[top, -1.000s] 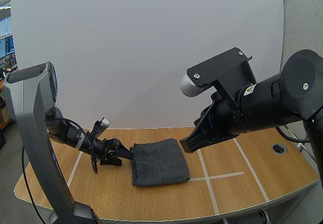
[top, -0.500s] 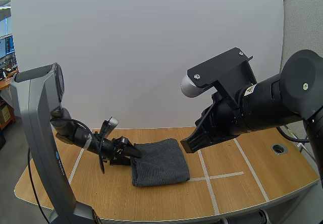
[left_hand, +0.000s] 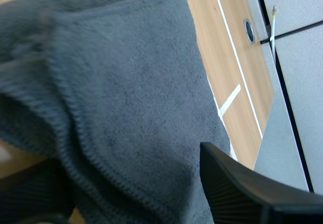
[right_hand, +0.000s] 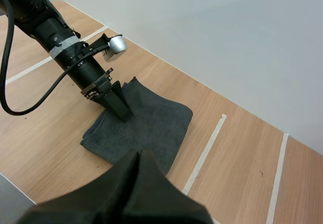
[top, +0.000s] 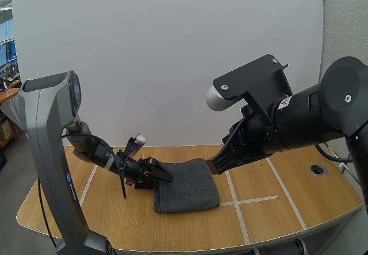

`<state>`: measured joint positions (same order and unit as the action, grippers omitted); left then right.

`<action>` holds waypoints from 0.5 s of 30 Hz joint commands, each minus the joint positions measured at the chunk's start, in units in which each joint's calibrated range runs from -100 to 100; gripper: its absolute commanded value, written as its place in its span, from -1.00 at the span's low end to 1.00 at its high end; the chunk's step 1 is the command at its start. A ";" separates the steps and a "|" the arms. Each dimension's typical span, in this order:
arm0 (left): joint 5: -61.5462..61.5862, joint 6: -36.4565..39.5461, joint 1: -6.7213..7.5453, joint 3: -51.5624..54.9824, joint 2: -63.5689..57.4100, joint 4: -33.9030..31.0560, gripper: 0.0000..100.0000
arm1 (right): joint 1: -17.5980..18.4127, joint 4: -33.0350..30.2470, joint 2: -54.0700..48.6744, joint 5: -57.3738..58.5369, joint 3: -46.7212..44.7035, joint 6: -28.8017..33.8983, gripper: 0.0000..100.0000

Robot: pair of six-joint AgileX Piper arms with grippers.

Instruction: Fold the towel

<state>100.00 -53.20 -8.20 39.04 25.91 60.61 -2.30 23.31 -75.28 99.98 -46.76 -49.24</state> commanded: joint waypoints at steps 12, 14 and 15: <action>0.00 -0.46 1.49 0.43 0.76 1.12 -1.00 | -0.10 -0.57 -2.03 0.02 0.32 1.08 -1.00; 0.00 -0.56 1.49 0.12 0.76 1.36 -1.00 | -0.10 -0.51 -2.03 0.02 0.32 1.17 -1.00; 0.00 -0.56 1.42 -0.35 0.64 1.48 -1.00 | -0.10 -0.51 -2.03 0.02 0.32 1.17 -1.00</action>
<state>99.49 -53.24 -7.00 39.26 26.65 60.95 -2.30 23.04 -76.69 99.98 -46.76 -48.35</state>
